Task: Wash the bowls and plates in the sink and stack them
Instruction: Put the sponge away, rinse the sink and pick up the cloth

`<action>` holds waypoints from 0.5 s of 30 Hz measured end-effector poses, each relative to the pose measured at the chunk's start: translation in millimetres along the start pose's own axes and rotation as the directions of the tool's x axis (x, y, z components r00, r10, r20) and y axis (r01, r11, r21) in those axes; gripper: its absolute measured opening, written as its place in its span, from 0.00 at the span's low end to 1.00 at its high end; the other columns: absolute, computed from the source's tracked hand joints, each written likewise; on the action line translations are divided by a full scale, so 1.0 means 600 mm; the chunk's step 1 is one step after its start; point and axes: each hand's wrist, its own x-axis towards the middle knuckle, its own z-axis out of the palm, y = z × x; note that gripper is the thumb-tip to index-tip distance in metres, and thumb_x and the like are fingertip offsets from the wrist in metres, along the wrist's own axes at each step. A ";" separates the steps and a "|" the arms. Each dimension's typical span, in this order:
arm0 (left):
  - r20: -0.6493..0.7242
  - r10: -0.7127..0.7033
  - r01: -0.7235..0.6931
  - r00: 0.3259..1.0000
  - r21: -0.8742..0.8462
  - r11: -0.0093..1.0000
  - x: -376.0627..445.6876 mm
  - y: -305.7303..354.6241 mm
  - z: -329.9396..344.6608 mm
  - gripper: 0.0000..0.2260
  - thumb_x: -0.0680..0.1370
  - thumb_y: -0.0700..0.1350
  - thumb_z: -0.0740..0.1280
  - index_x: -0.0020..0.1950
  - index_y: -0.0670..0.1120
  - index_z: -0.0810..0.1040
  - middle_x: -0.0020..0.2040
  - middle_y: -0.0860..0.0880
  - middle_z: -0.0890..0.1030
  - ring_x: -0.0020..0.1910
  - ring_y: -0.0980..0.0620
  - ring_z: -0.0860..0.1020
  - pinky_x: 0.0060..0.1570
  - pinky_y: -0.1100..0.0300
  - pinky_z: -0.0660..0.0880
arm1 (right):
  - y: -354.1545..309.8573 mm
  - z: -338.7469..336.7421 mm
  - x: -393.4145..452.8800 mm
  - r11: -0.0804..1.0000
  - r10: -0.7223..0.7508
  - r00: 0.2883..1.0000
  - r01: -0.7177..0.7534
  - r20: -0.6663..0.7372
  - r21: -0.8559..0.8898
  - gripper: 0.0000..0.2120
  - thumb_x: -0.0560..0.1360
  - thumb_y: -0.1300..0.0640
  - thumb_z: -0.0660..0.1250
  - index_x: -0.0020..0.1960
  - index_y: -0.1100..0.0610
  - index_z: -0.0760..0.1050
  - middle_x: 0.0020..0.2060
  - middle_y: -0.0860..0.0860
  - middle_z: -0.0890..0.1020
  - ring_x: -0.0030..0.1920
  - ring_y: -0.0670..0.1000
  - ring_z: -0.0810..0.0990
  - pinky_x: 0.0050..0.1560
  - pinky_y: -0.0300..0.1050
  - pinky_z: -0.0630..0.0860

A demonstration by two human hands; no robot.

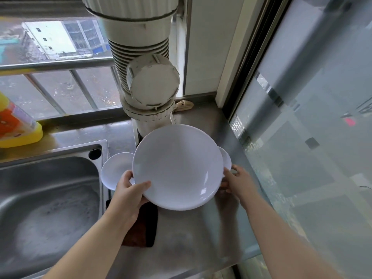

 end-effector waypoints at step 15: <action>0.047 -0.045 0.044 0.998 0.013 0.999 0.001 -0.045 0.042 0.11 0.75 0.29 0.61 0.51 0.43 0.70 0.51 0.43 0.78 0.47 0.44 0.79 0.41 0.49 0.78 | -0.058 -0.132 -0.050 0.819 -0.470 0.795 0.232 -0.383 -0.524 0.17 0.68 0.53 0.51 0.40 0.63 0.73 0.33 0.61 0.81 0.39 0.63 0.76 0.39 0.50 0.73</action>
